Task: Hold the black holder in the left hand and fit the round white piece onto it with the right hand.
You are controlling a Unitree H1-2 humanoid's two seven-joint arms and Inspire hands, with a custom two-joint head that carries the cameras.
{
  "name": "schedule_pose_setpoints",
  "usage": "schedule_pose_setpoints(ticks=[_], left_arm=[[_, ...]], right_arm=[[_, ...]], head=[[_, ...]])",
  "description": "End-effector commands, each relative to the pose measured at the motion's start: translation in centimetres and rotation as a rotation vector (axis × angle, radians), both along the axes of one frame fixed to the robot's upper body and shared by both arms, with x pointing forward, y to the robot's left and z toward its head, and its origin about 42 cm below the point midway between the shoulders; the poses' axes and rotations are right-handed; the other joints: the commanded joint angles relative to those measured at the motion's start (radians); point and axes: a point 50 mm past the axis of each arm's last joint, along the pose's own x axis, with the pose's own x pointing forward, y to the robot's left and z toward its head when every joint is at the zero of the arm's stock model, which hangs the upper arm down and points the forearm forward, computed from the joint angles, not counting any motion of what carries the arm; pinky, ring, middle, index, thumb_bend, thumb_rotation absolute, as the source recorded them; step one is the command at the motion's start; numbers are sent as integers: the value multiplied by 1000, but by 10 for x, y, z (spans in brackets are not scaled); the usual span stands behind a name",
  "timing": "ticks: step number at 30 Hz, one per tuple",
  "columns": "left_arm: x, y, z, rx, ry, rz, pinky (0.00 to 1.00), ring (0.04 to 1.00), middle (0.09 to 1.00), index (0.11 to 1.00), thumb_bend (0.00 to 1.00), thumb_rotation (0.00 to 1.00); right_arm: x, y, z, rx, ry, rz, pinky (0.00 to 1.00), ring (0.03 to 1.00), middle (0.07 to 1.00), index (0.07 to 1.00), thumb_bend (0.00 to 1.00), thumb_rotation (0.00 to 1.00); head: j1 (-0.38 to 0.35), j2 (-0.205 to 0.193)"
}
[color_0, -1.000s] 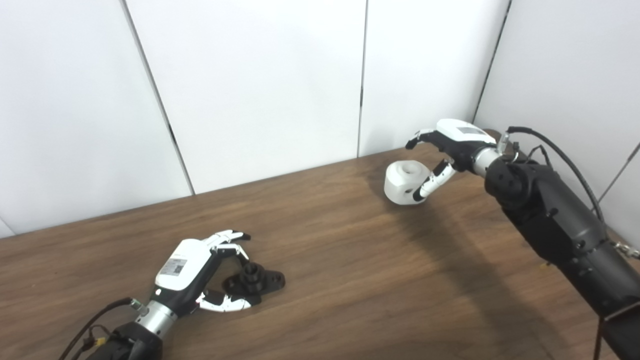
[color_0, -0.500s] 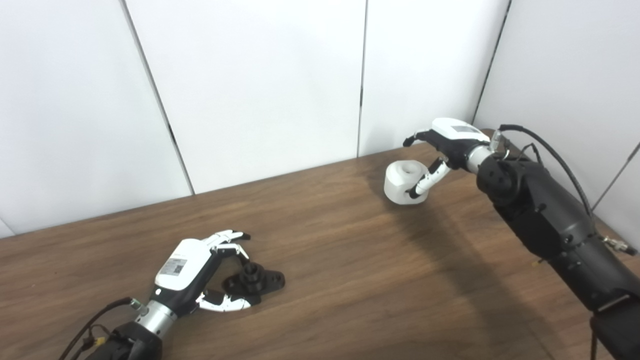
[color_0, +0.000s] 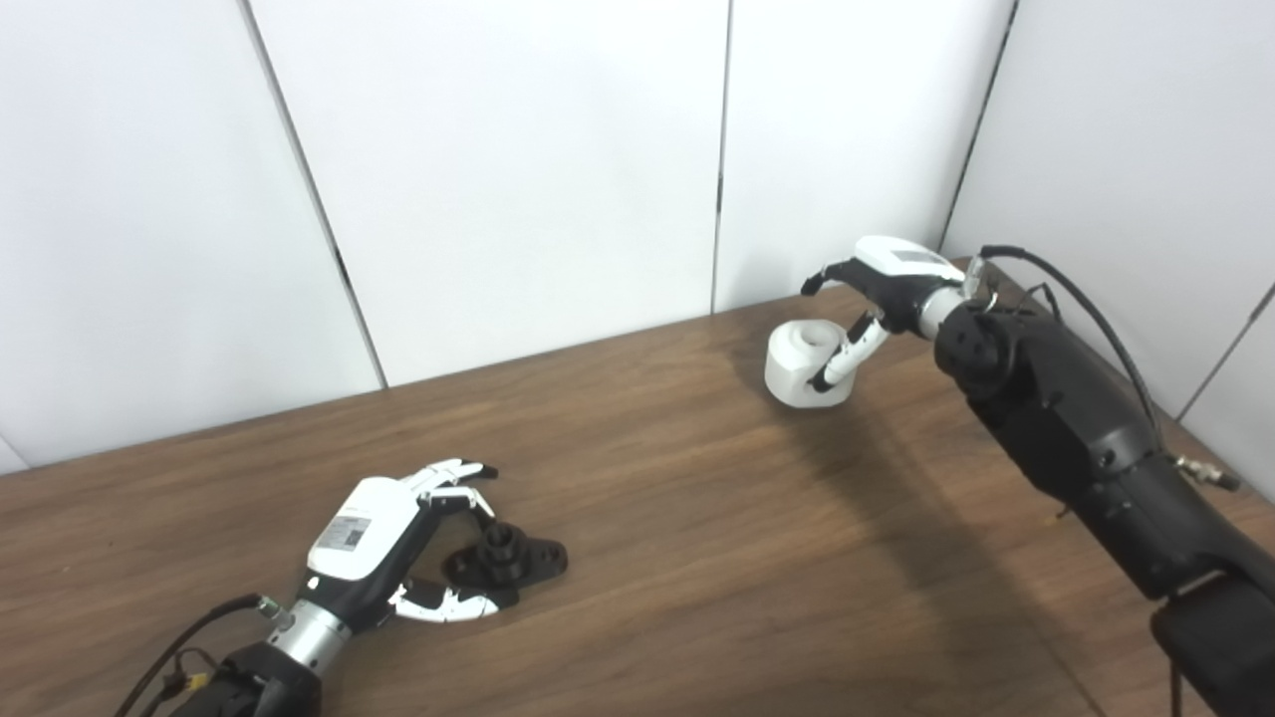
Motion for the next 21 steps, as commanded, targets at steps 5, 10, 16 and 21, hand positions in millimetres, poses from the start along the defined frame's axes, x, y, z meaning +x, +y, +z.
schedule_pose_setpoints(ticks=[5,10,16,21], left_arm=[[-33,51,-52,224,198,50,694,859,836,520,959,251],[-34,52,-53,227,195,50,690,853,830,525,958,259],[-33,53,-50,238,197,49,703,860,835,524,956,252],[-33,53,-47,245,206,56,724,868,843,529,955,238]], right_arm=[[9,-2,32,-49,-80,21,766,889,897,786,927,239],[9,-5,30,-52,-72,25,765,890,889,773,928,242],[8,-7,31,-38,-45,19,798,900,886,741,906,202],[6,-6,29,-48,-32,25,796,892,878,724,901,201]], head=[[0,5],[1,8],[1,13],[-4,18]])
